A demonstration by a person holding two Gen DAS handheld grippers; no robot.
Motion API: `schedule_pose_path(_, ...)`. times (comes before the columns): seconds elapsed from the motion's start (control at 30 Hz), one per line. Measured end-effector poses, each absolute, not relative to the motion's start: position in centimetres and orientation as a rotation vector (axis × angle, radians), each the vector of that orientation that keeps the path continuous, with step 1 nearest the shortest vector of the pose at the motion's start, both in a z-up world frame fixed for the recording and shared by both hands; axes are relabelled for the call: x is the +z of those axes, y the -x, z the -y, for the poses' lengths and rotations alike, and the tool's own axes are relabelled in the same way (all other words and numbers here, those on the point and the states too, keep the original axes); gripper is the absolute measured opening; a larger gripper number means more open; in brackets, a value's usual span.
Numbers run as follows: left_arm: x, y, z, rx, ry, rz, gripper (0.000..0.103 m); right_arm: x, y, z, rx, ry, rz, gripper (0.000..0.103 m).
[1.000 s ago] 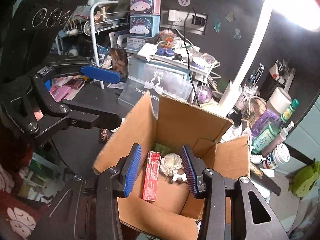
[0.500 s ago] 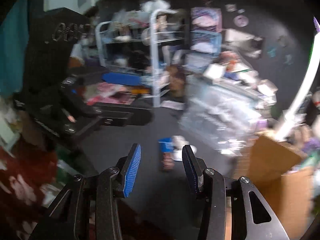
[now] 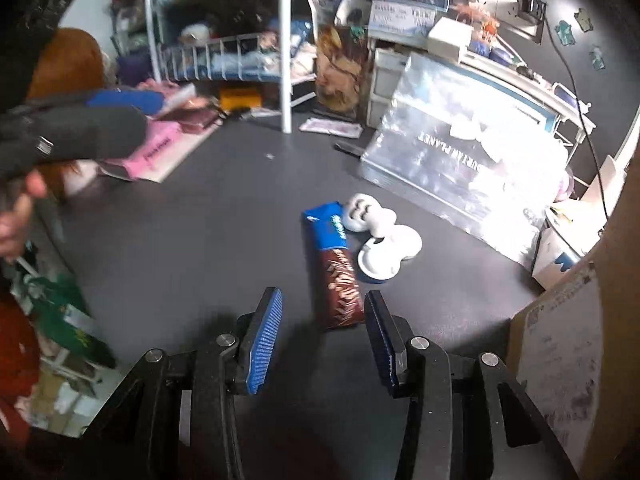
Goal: Organize objects
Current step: 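Reach the left tool toward the blue-wrapped chocolate bar, then close the left tool on the blue-wrapped chocolate bar and lift it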
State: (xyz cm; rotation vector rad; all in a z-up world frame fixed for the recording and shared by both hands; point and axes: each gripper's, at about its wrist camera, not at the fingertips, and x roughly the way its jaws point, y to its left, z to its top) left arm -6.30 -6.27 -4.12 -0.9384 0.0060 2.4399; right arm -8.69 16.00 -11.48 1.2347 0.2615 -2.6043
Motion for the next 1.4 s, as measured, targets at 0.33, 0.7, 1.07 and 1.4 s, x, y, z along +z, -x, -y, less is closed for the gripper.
schedule_pose_path(0.33,-5.5,8.3,5.8,2.418,0.999,0.004,0.09,-13.6,11.1,-16.6,-2.574,-1.288,-0.249,0.031)
schedule_pose_path(0.7,-6.8,9.3,5.0,2.365,1.077,0.051,0.089,-12.6,10.7,-15.9,-2.535,-1.224,-0.219,0.014)
schedule_pose_path(1.07,-2.9,6.9,2.9,2.272,0.945,0.125,0.071,-4.5,5.4,-14.8,-2.503,-0.959,-0.138,0.014)
schedule_pose_path(1.4,3.1,4.5,-2.9,2.254,0.822,0.037,0.042,0.6,1.5,-18.0,-2.57,-0.81,-0.142,0.014)
